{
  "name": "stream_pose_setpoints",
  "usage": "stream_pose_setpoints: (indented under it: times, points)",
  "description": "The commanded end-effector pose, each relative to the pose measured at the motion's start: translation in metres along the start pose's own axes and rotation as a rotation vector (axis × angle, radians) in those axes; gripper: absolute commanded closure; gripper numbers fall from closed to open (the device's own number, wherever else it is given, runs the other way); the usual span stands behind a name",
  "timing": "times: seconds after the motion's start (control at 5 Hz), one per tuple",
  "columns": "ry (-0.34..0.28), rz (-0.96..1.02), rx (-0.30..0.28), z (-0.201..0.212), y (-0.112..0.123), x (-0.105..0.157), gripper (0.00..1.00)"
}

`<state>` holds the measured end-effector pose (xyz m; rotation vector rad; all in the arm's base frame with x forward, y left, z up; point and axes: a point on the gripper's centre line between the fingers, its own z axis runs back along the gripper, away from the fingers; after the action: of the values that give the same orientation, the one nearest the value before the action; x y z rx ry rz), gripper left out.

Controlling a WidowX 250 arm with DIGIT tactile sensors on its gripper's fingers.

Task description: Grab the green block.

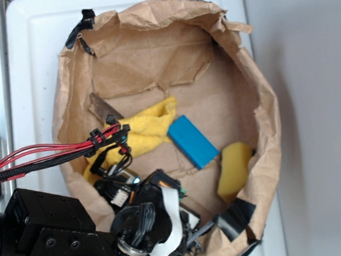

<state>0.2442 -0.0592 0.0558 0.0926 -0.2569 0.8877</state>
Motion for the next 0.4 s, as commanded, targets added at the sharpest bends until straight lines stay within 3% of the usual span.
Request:
stream_pose_setpoints:
  times: [0.0, 0.2]
  points:
    - [0.028, -0.012, -0.050, -0.0075, 0.0262, -0.0253, 0.00]
    - [0.045, 0.006, -0.065, -0.0038, 0.0357, -0.0310, 0.00]
